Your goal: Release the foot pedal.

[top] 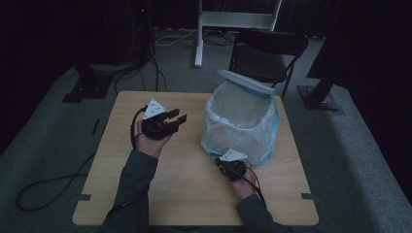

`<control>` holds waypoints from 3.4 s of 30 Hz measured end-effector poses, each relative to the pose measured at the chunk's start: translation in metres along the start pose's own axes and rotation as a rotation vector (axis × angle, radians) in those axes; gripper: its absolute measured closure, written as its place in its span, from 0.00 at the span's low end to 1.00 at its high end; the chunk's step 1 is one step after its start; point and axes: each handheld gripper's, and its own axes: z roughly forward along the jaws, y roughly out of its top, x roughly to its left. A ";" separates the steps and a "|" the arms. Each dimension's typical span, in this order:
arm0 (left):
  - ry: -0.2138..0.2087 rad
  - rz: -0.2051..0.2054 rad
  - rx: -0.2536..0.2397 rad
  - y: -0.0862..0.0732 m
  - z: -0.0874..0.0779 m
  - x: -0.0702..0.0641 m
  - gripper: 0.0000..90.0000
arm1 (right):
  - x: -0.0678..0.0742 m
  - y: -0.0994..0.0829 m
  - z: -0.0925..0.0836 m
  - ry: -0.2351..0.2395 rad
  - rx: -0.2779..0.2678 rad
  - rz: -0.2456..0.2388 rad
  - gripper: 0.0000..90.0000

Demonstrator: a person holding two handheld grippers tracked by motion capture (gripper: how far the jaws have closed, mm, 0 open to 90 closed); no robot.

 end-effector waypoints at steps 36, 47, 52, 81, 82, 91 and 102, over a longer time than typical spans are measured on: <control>0.023 -0.054 0.067 -0.042 -0.004 0.016 0.65 | 0.000 0.001 -0.002 -0.003 0.010 -0.005 1.00; 0.028 -0.062 0.076 -0.047 -0.005 0.018 0.65 | 0.000 0.001 -0.003 -0.008 0.006 -0.013 1.00; 0.027 -0.064 0.079 -0.049 -0.004 0.019 0.65 | 0.000 0.001 -0.004 -0.013 0.004 -0.015 1.00; 0.029 -0.090 0.110 -0.069 -0.005 0.024 0.65 | 0.014 -0.012 -0.030 0.041 -0.003 -0.066 1.00; 0.030 -0.091 0.115 -0.072 -0.005 0.025 0.65 | 0.014 -0.014 -0.031 0.049 0.002 -0.063 1.00; 0.034 -0.112 0.150 -0.090 -0.006 0.027 0.64 | -0.002 -0.030 -0.041 0.048 0.017 -0.019 1.00; 0.049 -0.141 0.222 -0.126 -0.011 0.031 0.64 | -0.030 -0.049 -0.052 0.020 0.033 0.085 1.00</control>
